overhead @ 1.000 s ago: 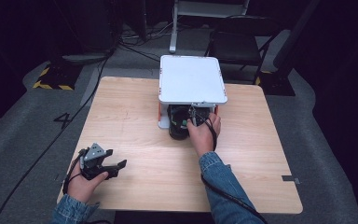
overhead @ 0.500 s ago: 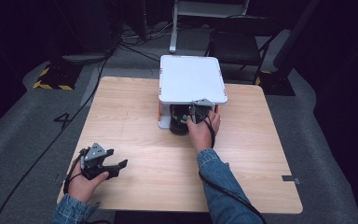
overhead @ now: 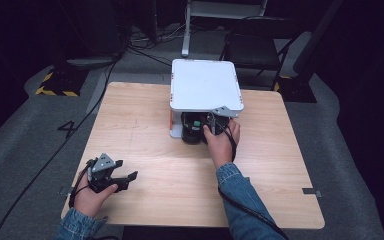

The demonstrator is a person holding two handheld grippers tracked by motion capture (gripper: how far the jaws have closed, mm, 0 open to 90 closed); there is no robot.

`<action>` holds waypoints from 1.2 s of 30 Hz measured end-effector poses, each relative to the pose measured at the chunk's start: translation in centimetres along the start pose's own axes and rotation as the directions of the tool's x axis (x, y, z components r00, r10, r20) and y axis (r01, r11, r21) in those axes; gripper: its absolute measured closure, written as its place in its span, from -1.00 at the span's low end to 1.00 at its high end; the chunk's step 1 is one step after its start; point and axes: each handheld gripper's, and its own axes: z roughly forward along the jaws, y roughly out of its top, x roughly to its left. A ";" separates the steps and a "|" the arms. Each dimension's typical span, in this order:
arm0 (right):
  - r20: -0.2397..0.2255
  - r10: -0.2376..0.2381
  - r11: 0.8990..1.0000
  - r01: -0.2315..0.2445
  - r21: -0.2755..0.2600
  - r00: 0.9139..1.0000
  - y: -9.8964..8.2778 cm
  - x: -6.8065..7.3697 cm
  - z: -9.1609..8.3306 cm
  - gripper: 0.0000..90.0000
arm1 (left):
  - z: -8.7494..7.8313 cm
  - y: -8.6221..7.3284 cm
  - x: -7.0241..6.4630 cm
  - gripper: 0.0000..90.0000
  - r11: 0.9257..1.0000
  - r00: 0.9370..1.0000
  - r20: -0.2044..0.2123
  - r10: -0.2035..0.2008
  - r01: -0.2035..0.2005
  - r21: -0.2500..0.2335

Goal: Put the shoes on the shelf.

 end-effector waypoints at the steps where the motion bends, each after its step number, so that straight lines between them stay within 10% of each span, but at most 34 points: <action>1: -0.009 -0.004 1.000 0.004 -0.024 1.000 0.1 0.1 -1.0 0.24 | 0.0 0.0 0.0 -0.42 1.000 1.000 0.000 0.000 0.000 0.000; 18: -0.063 -0.005 0.999 0.002 -0.048 0.998 -3.2 1.3 -8.4 -0.01 | 0.3 0.1 -0.2 -0.42 1.000 1.000 0.002 0.010 -0.010 0.012; 36: 0.002 0.028 0.996 -0.028 0.082 1.000 -7.2 0.5 -5.5 -0.18 | 0.7 0.1 -0.5 -0.42 0.999 1.000 0.010 0.026 -0.027 0.027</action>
